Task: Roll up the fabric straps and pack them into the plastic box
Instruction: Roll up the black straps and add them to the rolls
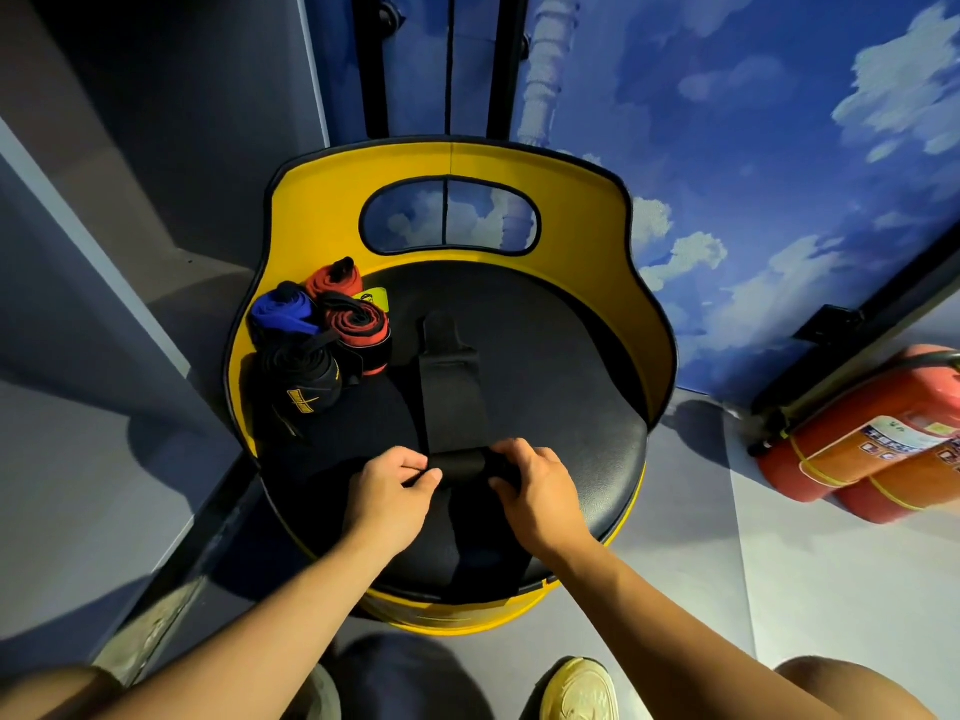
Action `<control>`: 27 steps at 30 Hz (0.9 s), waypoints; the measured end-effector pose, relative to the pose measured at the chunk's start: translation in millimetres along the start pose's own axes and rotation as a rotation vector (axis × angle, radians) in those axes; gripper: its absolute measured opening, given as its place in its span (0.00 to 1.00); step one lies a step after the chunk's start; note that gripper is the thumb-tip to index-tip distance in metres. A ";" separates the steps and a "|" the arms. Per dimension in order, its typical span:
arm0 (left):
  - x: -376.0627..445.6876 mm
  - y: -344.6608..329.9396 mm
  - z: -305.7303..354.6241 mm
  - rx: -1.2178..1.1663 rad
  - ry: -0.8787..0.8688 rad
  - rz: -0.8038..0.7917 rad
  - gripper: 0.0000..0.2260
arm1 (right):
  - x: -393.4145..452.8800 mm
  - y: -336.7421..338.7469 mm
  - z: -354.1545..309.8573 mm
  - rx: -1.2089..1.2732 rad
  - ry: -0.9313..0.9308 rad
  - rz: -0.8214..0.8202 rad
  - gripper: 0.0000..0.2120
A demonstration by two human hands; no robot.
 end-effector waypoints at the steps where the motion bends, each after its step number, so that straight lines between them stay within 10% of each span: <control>1: 0.4 1.3 -1.5 0.010 0.007 -0.008 0.04 | -1.2 1.1 -1.1 -0.020 0.018 -0.004 0.18; 10: 7.6 7.4 7.4 -0.030 -0.073 0.011 0.06 | 18.0 5.6 -11.1 -0.143 0.163 -0.087 0.18; 18: 20.9 -1.5 -0.2 -0.008 -0.069 -0.162 0.19 | 24.8 3.0 2.3 0.110 -0.067 -0.024 0.12; 27: 21.1 -7.6 -3.6 -0.027 -0.044 -0.012 0.20 | 11.6 -4.3 -10.9 0.267 -0.177 0.037 0.17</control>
Point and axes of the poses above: each hand's wrist, its own x-axis towards the middle knuckle, its own y-axis out of the back of the hand, z = x × y, the point moved 7 cm from there along x, towards the middle knuckle, and after that the axes turned 13 degrees about -x, right-handed, at the moved point
